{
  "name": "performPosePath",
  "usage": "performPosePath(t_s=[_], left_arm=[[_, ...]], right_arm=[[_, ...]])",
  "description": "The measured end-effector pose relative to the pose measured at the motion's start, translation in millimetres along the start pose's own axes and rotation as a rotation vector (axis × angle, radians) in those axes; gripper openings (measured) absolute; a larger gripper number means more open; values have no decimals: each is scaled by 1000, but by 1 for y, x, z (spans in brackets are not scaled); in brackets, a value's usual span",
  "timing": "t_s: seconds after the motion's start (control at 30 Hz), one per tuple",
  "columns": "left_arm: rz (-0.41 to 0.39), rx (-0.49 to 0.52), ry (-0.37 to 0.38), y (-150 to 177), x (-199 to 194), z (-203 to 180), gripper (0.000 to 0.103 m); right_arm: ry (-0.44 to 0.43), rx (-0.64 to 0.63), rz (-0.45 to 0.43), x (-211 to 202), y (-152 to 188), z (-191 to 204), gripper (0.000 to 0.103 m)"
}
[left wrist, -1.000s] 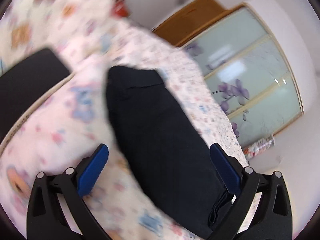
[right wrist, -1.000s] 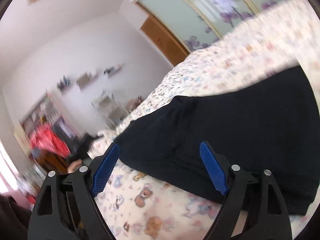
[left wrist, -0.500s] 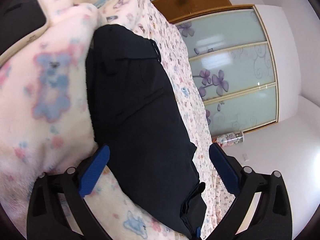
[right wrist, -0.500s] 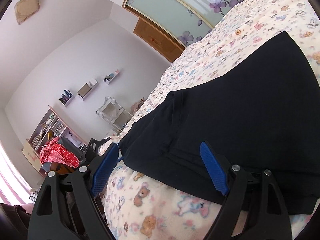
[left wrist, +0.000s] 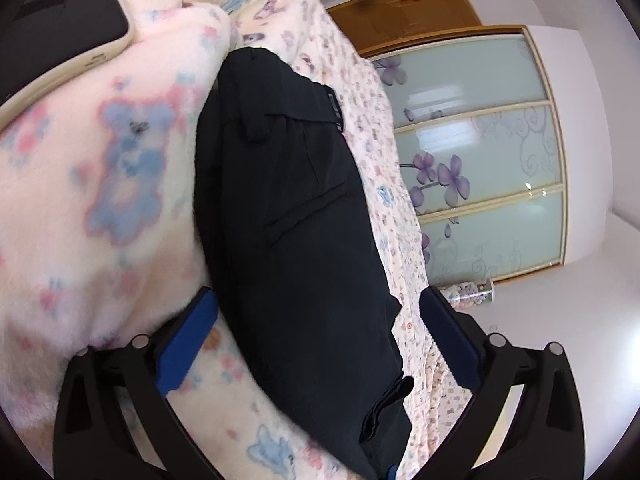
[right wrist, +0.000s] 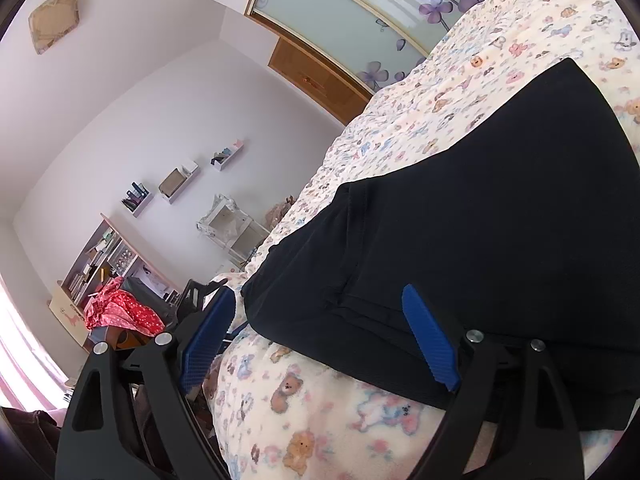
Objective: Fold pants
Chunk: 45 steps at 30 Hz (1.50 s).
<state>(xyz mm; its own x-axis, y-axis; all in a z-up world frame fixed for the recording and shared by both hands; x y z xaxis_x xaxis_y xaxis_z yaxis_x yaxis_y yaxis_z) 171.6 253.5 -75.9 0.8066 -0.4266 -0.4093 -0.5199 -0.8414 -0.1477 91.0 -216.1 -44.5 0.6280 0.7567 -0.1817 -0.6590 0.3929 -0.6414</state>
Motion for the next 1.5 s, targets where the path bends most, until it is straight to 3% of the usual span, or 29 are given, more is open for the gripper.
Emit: performPosePath(t_s=[0.17, 0.37, 0.4, 0.5, 0.67, 0.73, 0.83, 0.9, 0.97, 1.07, 1.23, 1.5], left_arm=[[35, 17, 20, -5, 8, -7, 101], [-14, 193, 179, -1, -9, -46, 100], [-17, 199, 174, 0, -9, -45, 100], [11, 97, 79, -5, 8, -20, 98], [-23, 18, 76, -16, 8, -13, 94], [-29, 8, 50, -18, 9, -12, 86], [-34, -4, 8, -19, 9, -5, 62], [-37, -5, -14, -18, 9, 3, 38], [-41, -12, -42, -19, 7, 11, 21], [-52, 6, -60, -17, 3, 13, 17], [-110, 141, -150, -15, -1, -10, 15], [-172, 387, -258, -2, -3, -78, 14]], right_arm=[[-12, 6, -3, 0, 0, 0, 88], [-31, 16, -4, 1, 0, 1, 89], [-33, 17, -3, 1, 0, 2, 89], [-34, 18, -4, 2, 1, 3, 90], [-36, 18, -4, 2, 1, 4, 90], [-39, 18, -5, 2, 1, 4, 90], [-45, 19, -7, 1, 2, 5, 90], [-49, 20, -7, 0, 2, 7, 90], [-51, 21, -8, 1, 2, 8, 90], [-55, 22, -10, 1, 2, 9, 90], [-62, 25, -16, 0, 1, 10, 90], [-87, 41, -64, -13, -4, 16, 90]])
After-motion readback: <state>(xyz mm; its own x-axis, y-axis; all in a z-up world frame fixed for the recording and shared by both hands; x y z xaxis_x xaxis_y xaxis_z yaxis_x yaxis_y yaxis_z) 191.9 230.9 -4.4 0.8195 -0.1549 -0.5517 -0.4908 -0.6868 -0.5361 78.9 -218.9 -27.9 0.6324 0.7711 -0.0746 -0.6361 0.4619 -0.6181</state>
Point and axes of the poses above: each gripper's, at about its wrist camera, not at the fingertips, and x roughly the way its jaws point, z to its left, y to its underside, the point moved 10 cm from there along x, roughly the way its jaws point, and after that the axes turned 2 degrees about -x, right-handed, at the moved point
